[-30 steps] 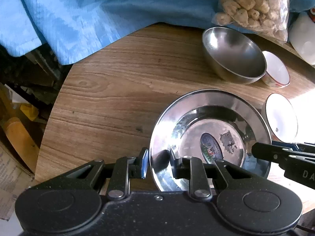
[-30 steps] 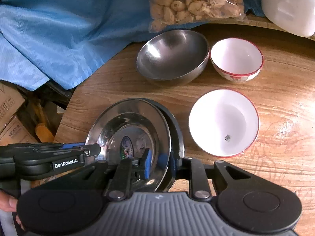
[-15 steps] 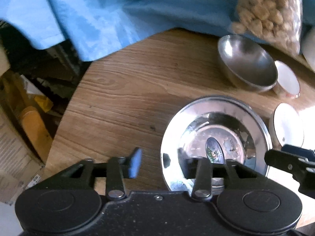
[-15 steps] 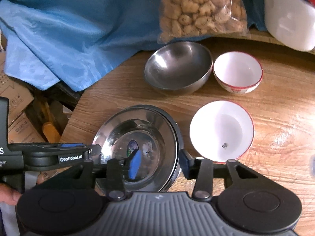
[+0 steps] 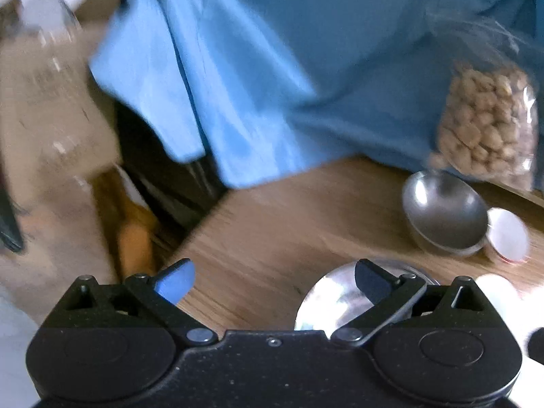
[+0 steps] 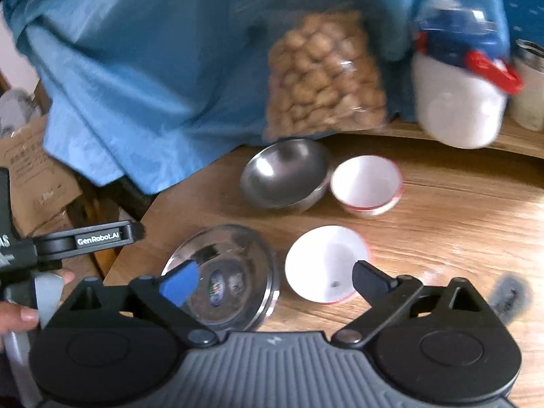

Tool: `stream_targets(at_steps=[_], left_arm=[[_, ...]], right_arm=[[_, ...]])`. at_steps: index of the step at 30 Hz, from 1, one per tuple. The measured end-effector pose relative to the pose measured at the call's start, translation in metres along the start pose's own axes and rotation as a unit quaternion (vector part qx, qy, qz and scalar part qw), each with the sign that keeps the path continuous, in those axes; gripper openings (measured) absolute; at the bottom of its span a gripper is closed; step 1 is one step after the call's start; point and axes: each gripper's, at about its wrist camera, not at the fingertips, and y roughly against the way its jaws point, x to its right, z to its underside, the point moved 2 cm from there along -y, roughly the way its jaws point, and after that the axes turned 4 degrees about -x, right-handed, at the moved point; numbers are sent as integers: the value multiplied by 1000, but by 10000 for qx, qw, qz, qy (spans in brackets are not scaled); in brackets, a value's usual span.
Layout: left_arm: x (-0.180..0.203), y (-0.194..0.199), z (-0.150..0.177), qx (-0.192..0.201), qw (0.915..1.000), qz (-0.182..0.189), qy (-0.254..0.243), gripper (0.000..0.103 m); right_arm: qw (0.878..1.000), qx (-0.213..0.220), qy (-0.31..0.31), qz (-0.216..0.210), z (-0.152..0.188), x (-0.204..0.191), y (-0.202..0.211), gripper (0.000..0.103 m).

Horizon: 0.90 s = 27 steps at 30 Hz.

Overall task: Organize plates and bowls
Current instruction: 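Withdraw both grippers and move the left gripper toward the steel bowl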

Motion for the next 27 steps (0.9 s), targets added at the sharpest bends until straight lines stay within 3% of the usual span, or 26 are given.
stream_targets(at_steps=[2,4,8,12,16,21,27], left_arm=[[16,8,-5,168,9994,-295,-85,100],[31,17,-9,400,9984,-358,-153,102],[49,31,-12,638,9970,425,43,102],[72,33,-10,547,9960,693,-157,102],[79,37,0,574,9892,1331,-235,102],[88,29,6,277,9815,1880,-253,102],[76,5,5,-319,9826,1817,-228,101]], right_arm=[[9999,48,-151,-7,-1,9,7,102],[9995,186,-232,76,-3,17,15,102],[9975,534,-307,348,-5,33,28,103],[9928,829,-423,759,-2,48,38,103],[9896,940,-434,1003,1,57,41,103],[9863,1143,-551,1056,8,60,43,103],[9903,914,-465,938,6,52,19,103]])
